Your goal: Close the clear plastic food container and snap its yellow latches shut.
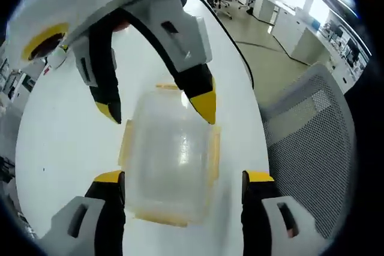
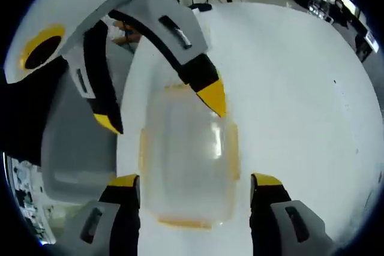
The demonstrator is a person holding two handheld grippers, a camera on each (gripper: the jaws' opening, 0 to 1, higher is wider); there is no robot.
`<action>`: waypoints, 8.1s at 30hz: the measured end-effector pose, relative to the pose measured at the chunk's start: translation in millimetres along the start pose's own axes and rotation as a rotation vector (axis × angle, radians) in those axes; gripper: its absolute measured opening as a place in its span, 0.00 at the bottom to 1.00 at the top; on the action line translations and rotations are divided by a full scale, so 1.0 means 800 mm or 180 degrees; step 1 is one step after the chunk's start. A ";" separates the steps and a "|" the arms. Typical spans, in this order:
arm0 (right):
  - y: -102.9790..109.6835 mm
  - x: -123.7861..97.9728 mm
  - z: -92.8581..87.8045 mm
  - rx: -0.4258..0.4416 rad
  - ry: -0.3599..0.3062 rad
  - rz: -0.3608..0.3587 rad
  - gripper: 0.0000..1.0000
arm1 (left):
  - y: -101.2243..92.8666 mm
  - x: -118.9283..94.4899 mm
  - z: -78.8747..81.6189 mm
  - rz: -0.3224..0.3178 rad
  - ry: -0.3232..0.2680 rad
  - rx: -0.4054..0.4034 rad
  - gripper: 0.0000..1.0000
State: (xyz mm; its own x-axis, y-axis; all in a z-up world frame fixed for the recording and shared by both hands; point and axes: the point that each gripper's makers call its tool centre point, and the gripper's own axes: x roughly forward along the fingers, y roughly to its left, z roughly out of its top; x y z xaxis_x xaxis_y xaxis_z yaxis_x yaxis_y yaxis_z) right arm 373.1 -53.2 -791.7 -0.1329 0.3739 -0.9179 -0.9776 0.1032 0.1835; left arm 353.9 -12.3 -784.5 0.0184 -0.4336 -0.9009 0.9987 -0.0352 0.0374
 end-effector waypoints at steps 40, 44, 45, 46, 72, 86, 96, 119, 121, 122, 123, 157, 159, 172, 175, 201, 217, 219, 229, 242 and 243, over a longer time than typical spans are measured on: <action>0.009 0.028 -0.024 -0.0118 0.0135 -0.0356 0.81 | 0.014 0.031 -0.042 0.0020 0.0500 0.0548 0.88; 0.007 0.030 -0.024 -0.0115 0.0128 -0.0370 0.80 | 0.015 0.035 -0.044 0.0052 0.0504 0.0590 0.89; 0.007 0.030 -0.024 -0.0113 0.0124 -0.0370 0.80 | 0.015 0.036 -0.045 0.0063 0.0501 0.0596 0.89; 0.006 0.031 -0.025 -0.0109 0.0116 -0.0370 0.80 | 0.016 0.036 -0.045 0.0098 0.0489 0.0611 0.87; 0.006 0.036 -0.025 -0.0092 0.0083 -0.0329 0.81 | 0.017 0.036 -0.043 0.0140 0.0417 0.0542 0.83; 0.005 0.041 -0.011 -0.0097 0.0086 -0.0327 0.82 | 0.020 0.031 -0.056 0.0151 0.0494 0.0529 0.83; 0.003 0.050 0.009 -0.0130 0.0067 -0.0331 0.82 | 0.022 0.022 -0.076 0.0173 0.0505 0.0485 0.83; 0.004 0.070 0.056 -0.0197 0.0087 -0.0327 0.83 | 0.022 0.001 -0.122 0.0209 0.0519 0.0390 0.83; 0.004 0.071 0.060 -0.0207 0.0087 -0.0325 0.83 | 0.022 -0.001 -0.126 0.0214 0.0515 0.0372 0.83; 0.003 0.072 0.061 -0.0213 0.0088 -0.0324 0.83 | 0.021 -0.002 -0.127 0.0217 0.0519 0.0366 0.83; 0.003 0.073 0.064 -0.0221 0.0090 -0.0323 0.83 | 0.021 -0.003 -0.129 0.0220 0.0527 0.0357 0.83; 0.010 0.099 0.129 -0.0258 0.0047 -0.0349 0.84 | 0.019 -0.031 -0.195 0.0211 0.0637 0.0241 0.85; 0.010 0.102 0.133 -0.0262 0.0047 -0.0348 0.84 | 0.018 -0.033 -0.198 0.0208 0.0640 0.0225 0.85; 0.011 0.104 0.137 -0.0261 0.0088 -0.0364 0.84 | 0.018 -0.034 -0.204 0.0234 0.0644 0.0173 0.86; 0.011 0.103 0.137 -0.0262 0.0045 -0.0371 0.84 | 0.019 -0.034 -0.204 0.0233 0.0631 0.0171 0.86; -0.003 0.103 0.143 -0.0250 0.0011 -0.0357 0.84 | 0.034 -0.033 -0.208 0.0204 0.0615 0.0177 0.86; -0.015 0.101 0.146 -0.0239 0.0010 -0.0363 0.84 | 0.046 -0.033 -0.209 0.0203 0.0636 0.0190 0.87; -0.017 0.101 0.146 -0.0241 0.0007 -0.0362 0.84 | 0.048 -0.033 -0.209 0.0204 0.0633 0.0188 0.87; -0.025 0.100 0.147 -0.0253 0.0009 -0.0360 0.84 | 0.056 -0.032 -0.209 0.0206 0.0628 0.0175 0.87; -0.045 0.097 0.151 -0.0203 -0.0028 -0.0382 0.84 | 0.080 -0.028 -0.216 0.0323 0.0739 0.0325 0.89; -0.045 0.097 0.151 -0.0211 -0.0029 -0.0376 0.84 | 0.081 -0.028 -0.215 0.0317 0.0732 0.0311 0.89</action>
State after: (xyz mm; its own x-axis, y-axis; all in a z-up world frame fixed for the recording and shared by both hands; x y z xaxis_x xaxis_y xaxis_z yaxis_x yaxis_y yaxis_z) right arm 417.7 83.1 -827.0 -0.0150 0.3710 -0.9285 -0.9950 0.0859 0.0504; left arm 426.6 149.9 -836.2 0.1380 -0.2236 -0.9649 0.9822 -0.0942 0.1623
